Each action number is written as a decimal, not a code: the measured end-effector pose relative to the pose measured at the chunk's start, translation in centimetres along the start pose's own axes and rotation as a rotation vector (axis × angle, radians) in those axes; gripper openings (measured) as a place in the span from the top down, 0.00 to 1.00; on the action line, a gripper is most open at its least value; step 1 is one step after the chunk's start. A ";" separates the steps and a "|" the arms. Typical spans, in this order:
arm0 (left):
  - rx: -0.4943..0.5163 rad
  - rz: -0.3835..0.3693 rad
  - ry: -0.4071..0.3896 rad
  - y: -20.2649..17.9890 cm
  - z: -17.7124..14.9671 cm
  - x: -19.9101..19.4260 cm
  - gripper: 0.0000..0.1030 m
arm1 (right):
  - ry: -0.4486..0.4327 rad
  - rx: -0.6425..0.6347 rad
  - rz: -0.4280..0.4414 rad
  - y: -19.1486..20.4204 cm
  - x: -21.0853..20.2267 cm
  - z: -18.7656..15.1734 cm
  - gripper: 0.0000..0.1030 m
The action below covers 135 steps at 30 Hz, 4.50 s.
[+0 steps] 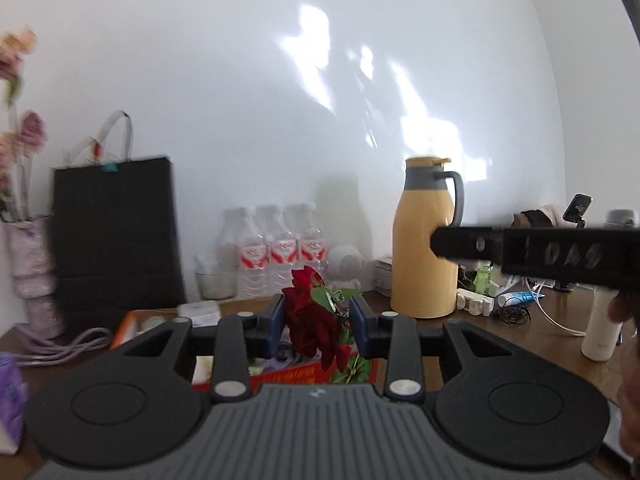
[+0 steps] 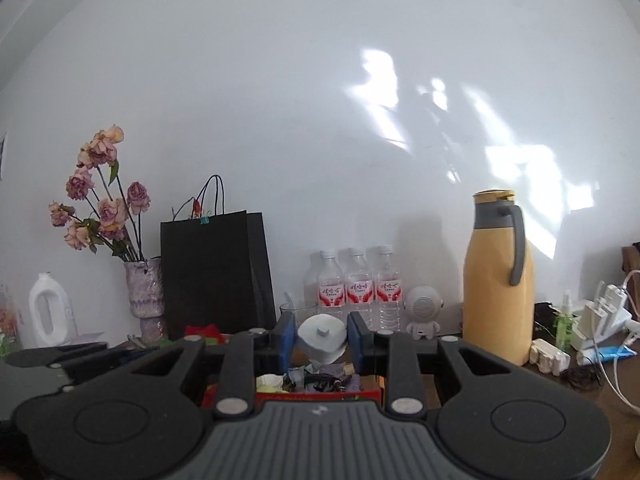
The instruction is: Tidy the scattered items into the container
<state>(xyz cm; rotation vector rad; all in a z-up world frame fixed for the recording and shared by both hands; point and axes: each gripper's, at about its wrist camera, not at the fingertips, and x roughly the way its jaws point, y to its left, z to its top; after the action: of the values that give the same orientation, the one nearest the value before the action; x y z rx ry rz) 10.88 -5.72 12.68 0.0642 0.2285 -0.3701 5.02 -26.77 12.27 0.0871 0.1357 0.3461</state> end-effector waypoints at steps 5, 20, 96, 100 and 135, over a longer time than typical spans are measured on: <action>-0.053 -0.047 0.249 -1.4 2.3 10.7 0.65 | 0.198 -0.008 0.034 -1.9 9.9 5.4 0.74; -0.288 -0.087 0.589 9.0 3.7 19.5 0.15 | 0.850 -0.019 0.087 -3.7 31.9 3.5 0.74; -0.170 0.424 0.232 -3.1 -11.6 -17.3 0.00 | 0.283 -0.053 -0.094 4.4 -11.2 -12.1 0.01; -0.194 0.399 0.261 -1.9 -11.5 -14.9 0.00 | 0.327 -0.086 -0.069 5.3 -9.1 -12.4 0.01; -0.207 0.387 0.473 3.0 -13.1 -2.1 0.00 | 0.581 -0.075 -0.072 4.2 7.3 -14.4 0.00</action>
<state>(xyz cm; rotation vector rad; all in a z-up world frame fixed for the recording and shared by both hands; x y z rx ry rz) 7.32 -0.85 0.54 -0.0096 0.7083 0.0620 8.28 -19.43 -2.39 -0.0950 0.6988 0.2961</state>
